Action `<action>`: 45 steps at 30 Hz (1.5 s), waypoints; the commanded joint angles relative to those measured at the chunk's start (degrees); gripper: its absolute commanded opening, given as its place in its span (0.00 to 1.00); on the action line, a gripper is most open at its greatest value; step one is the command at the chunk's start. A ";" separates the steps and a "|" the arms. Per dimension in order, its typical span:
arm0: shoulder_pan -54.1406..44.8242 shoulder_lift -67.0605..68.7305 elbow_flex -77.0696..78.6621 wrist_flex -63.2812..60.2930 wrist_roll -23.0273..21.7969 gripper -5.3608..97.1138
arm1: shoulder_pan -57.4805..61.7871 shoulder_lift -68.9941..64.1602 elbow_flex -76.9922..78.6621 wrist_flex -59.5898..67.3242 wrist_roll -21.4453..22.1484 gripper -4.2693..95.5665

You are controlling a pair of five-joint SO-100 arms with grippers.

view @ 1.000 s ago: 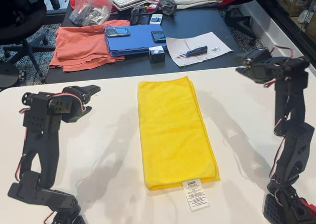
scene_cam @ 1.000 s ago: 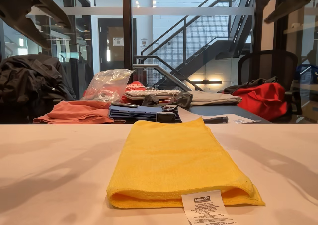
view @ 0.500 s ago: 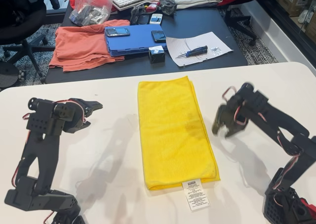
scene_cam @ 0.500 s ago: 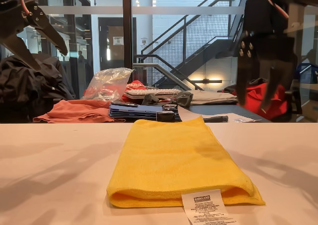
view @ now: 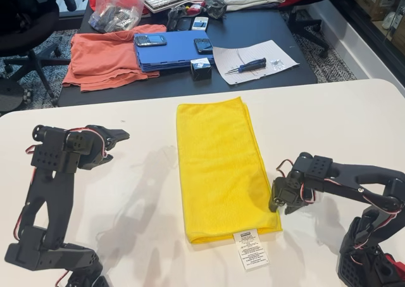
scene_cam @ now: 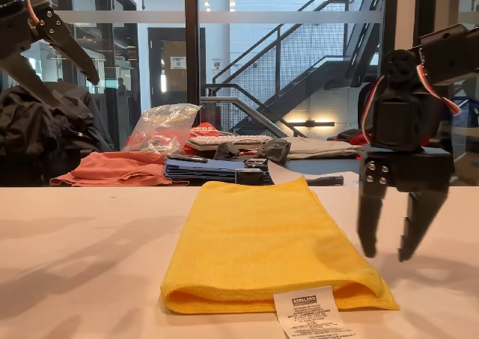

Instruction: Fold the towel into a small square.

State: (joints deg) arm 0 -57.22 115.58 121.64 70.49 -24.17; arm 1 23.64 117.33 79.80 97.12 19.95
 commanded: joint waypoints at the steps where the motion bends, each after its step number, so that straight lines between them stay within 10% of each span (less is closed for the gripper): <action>1: -1.49 1.23 0.35 -0.70 0.00 0.17 | -0.18 0.70 -0.53 -0.18 0.26 0.31; 45: -13.89 -2.02 4.66 -1.85 4.39 0.28 | -0.26 -0.09 -0.35 0.35 0.26 0.31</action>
State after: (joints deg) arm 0 -70.66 112.68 128.58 67.15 -19.78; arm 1 23.12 116.98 79.80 97.47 19.95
